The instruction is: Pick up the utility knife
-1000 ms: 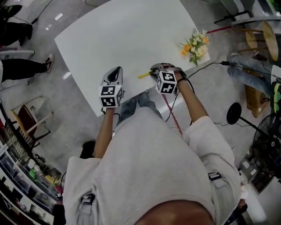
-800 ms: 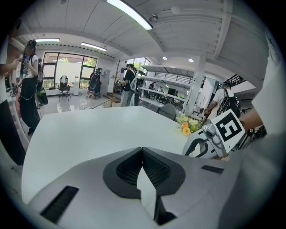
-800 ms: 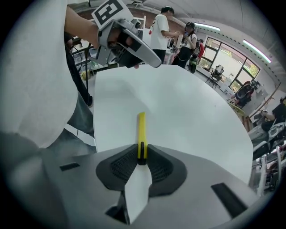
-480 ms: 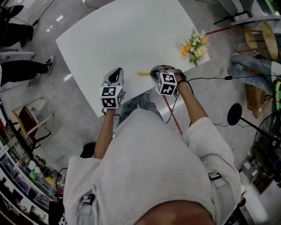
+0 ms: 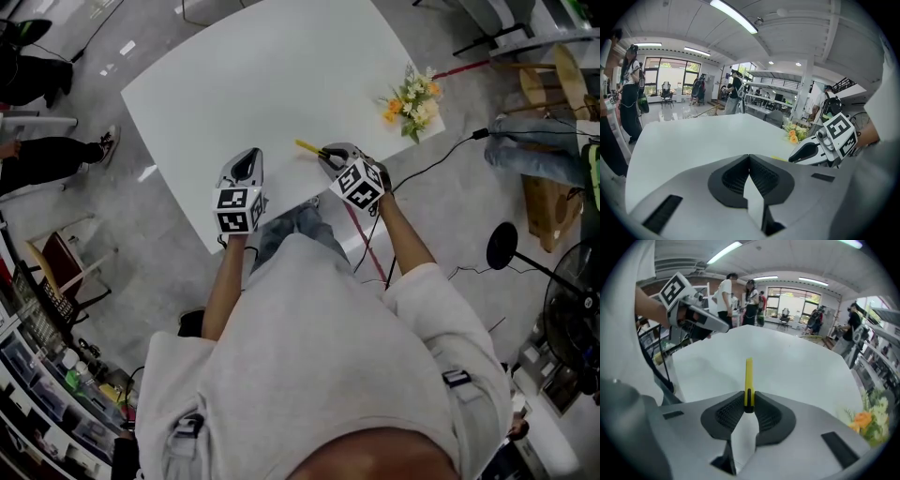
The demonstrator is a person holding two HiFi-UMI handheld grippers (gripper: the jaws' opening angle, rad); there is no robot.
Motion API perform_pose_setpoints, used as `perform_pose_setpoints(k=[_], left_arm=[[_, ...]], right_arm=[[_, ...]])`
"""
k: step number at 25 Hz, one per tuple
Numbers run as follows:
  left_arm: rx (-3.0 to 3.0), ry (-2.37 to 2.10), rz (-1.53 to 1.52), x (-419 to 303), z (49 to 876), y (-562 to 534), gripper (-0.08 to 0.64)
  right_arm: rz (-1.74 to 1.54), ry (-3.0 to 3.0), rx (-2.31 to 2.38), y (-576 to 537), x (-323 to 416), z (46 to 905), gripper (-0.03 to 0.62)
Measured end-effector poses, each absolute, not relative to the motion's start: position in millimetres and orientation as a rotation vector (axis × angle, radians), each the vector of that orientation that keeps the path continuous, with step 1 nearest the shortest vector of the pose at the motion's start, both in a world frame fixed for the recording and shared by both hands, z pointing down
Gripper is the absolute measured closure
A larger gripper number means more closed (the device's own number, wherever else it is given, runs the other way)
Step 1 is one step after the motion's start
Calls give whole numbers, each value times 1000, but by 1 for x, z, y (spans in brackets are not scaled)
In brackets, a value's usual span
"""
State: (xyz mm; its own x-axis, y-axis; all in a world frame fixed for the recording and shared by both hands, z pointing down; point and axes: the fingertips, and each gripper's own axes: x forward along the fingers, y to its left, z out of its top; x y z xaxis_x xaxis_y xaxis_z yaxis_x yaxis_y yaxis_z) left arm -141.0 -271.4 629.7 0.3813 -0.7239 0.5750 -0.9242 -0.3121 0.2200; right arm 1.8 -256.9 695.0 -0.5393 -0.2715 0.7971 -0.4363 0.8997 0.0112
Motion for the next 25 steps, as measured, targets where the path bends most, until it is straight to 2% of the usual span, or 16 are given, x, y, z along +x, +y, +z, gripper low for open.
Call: perform_pose_setpoints(k=[11,25], left_arm=[[2143,-1412,490,-138,622,-274,540],[2241,-1511,387,-137,561,-296,540]], right_arm=[[651,-2323,1132,-292,27,659,508],[500,-2486,1376,-317,29,566,508]])
